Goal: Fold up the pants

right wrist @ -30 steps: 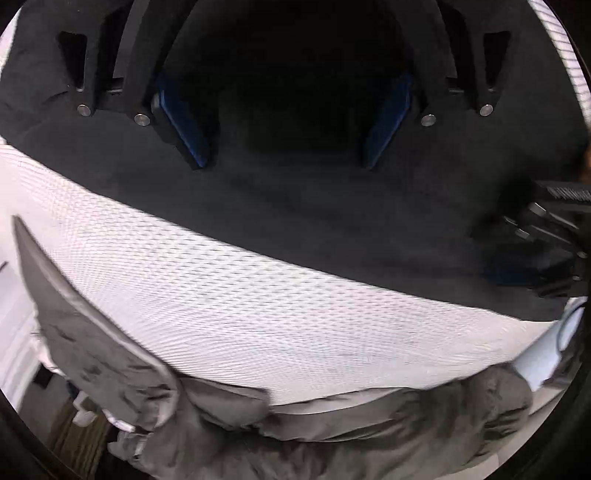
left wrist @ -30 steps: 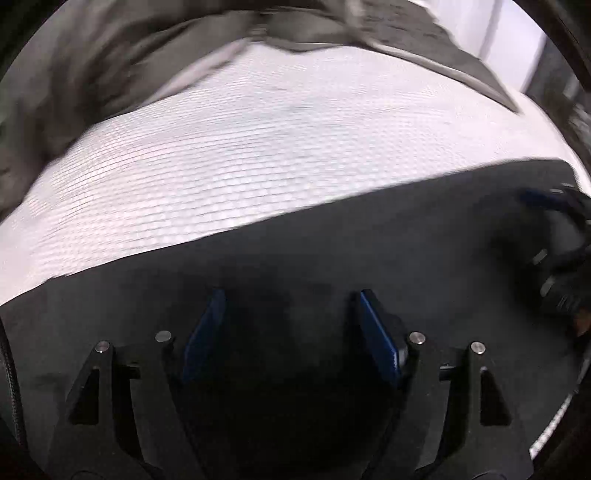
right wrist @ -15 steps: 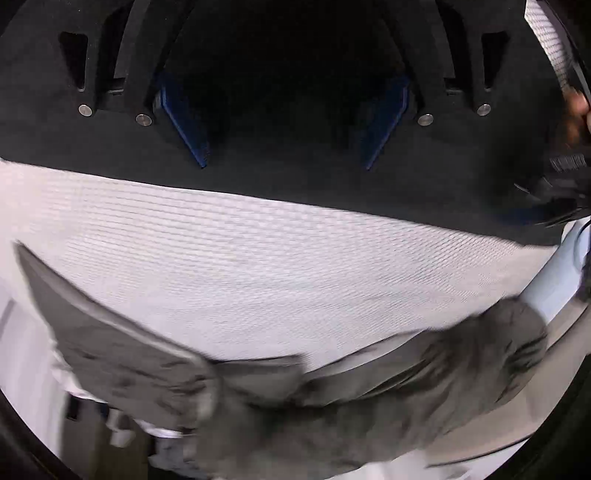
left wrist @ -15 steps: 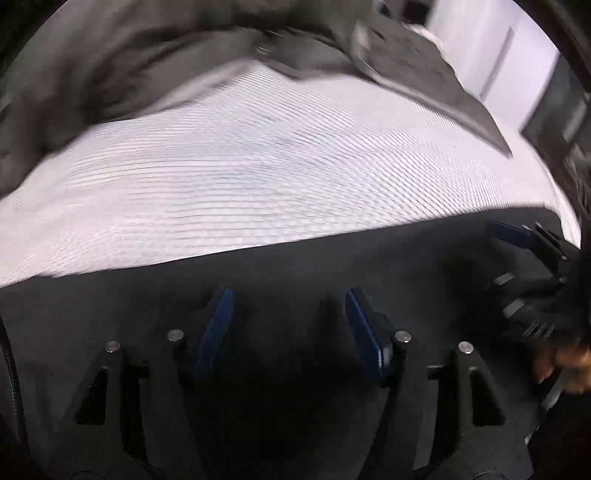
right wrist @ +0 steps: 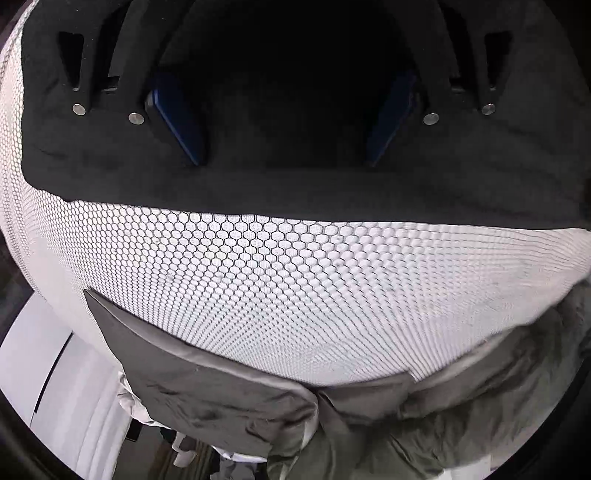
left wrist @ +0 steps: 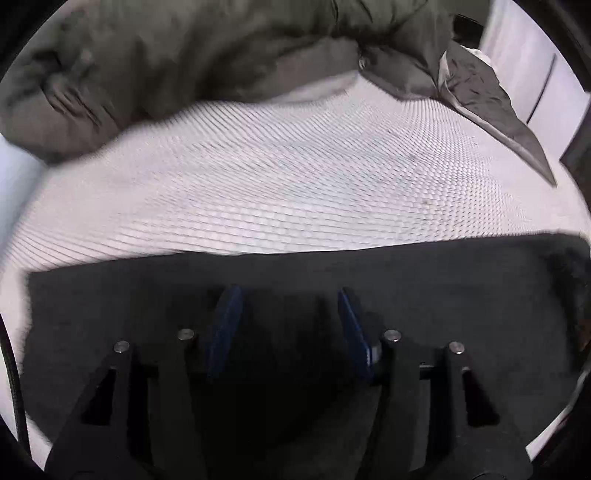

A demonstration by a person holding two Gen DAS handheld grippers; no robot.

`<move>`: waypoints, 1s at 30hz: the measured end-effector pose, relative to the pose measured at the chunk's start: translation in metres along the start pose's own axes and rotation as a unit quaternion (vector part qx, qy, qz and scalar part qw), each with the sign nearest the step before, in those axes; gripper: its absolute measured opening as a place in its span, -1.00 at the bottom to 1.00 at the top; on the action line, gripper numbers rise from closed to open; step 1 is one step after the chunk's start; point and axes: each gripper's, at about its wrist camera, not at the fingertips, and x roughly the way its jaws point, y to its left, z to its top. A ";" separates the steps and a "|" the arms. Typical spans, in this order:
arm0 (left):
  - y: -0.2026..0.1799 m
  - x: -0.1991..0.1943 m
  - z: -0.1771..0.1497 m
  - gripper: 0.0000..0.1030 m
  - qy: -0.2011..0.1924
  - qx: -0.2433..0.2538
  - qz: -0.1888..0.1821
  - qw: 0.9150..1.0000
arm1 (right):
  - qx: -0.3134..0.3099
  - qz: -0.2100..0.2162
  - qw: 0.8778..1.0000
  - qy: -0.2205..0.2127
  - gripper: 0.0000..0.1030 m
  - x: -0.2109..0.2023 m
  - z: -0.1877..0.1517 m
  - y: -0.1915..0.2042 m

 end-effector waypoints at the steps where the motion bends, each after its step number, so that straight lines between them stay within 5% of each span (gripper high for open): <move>1: 0.016 -0.007 -0.003 0.01 -0.005 -0.004 0.014 1.000 | -0.002 0.017 1.000 -0.008 0.77 0.006 0.011 -0.001; 3: 0.047 -0.009 -0.008 0.01 0.005 -0.036 0.015 0.999 | -0.009 0.046 0.998 -0.028 0.77 -0.014 0.003 0.004; 6: 0.096 0.020 -0.005 -0.34 0.032 -0.057 0.019 0.998 | -0.031 0.071 0.997 -0.029 0.77 -0.014 -0.004 0.019; 8: 0.118 0.026 -0.010 -0.61 0.031 -0.070 0.017 0.997 | -0.068 0.058 0.996 -0.002 0.77 0.001 -0.012 0.028; 10: 0.144 0.016 -0.021 -0.62 0.025 -0.082 0.054 0.995 | -0.090 0.032 0.995 0.026 0.76 0.022 -0.018 0.037; 12: 0.173 0.010 -0.024 -0.97 0.023 -0.107 0.075 0.991 | -0.084 0.032 0.996 0.023 0.77 0.019 -0.018 0.034; 16: 0.177 -0.025 -0.039 -0.95 0.012 -0.098 0.047 0.994 | -0.088 0.017 0.996 0.017 0.77 0.017 -0.018 0.032; 20: 0.141 -0.042 -0.049 -0.42 -0.005 -0.041 0.007 0.999 | -0.090 0.016 0.996 0.010 0.77 0.016 -0.018 0.032; 23: 0.117 -0.024 -0.055 -0.41 0.015 0.010 0.034 0.999 | -0.095 0.013 0.995 0.009 0.77 0.024 -0.016 0.032; 27: 0.149 -0.017 -0.057 -0.45 0.010 -0.039 0.023 0.999 | -0.089 0.020 0.996 0.011 0.77 0.026 -0.016 0.030; 30: 0.169 -0.028 -0.063 -0.68 0.009 -0.052 0.025 0.998 | -0.089 0.024 0.996 0.010 0.77 0.027 -0.017 0.027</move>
